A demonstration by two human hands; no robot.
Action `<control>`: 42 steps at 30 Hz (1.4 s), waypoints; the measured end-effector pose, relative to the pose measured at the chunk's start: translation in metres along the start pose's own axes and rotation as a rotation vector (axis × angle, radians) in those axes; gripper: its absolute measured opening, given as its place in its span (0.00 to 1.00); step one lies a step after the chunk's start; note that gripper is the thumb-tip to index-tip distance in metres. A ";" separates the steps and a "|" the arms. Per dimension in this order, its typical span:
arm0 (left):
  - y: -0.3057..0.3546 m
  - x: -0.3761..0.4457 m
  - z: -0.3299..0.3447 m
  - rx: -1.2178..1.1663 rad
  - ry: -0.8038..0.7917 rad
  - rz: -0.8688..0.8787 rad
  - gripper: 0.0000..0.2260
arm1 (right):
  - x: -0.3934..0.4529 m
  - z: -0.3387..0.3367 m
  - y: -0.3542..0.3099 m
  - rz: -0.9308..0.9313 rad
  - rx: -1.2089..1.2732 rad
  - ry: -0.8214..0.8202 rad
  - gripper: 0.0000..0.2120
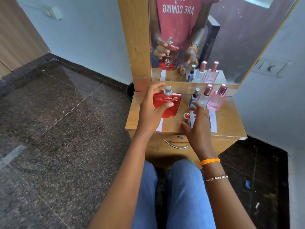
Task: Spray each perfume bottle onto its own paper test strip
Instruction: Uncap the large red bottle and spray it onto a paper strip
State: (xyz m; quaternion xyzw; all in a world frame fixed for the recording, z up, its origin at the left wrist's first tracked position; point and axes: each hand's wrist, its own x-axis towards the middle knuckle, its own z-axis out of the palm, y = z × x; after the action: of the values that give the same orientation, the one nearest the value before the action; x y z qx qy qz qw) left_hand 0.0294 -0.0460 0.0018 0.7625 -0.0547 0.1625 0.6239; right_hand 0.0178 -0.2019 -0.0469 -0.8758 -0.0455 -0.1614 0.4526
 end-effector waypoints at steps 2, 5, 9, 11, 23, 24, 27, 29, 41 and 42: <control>0.002 0.000 -0.005 0.007 -0.009 -0.023 0.24 | -0.002 -0.006 -0.009 -0.081 0.015 0.086 0.30; 0.007 0.001 -0.010 -0.052 -0.073 -0.073 0.29 | -0.001 -0.013 -0.027 -0.199 0.159 0.058 0.30; 0.016 0.000 -0.009 -0.206 -0.257 -0.138 0.36 | 0.007 -0.019 -0.046 -0.236 0.269 -0.138 0.32; 0.018 0.000 -0.008 -0.227 -0.334 -0.198 0.38 | 0.006 -0.020 -0.047 -0.238 0.268 -0.138 0.32; -0.041 0.016 0.016 0.580 0.057 -0.386 0.13 | -0.019 -0.026 -0.025 -0.178 0.158 -0.108 0.36; -0.044 0.017 0.019 0.655 0.067 -0.378 0.14 | -0.020 -0.026 -0.024 -0.168 0.163 -0.122 0.36; -0.048 0.022 0.027 0.830 0.082 -0.317 0.12 | -0.023 -0.025 -0.023 -0.142 0.163 -0.150 0.36; -0.048 0.025 0.028 0.857 0.073 -0.319 0.10 | -0.024 -0.025 -0.022 -0.136 0.166 -0.162 0.35; -0.022 0.005 0.000 0.391 0.059 -0.339 0.12 | -0.027 -0.023 -0.025 -0.029 0.314 -0.189 0.31; -0.018 0.003 -0.003 0.368 0.048 -0.318 0.10 | -0.028 -0.022 -0.024 -0.009 0.376 -0.194 0.29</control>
State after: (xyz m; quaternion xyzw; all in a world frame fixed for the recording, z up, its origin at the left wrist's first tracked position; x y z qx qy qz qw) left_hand 0.0374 -0.0388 -0.0138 0.8583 0.1117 0.0875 0.4931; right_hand -0.0196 -0.2038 -0.0252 -0.7872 -0.1223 -0.0668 0.6008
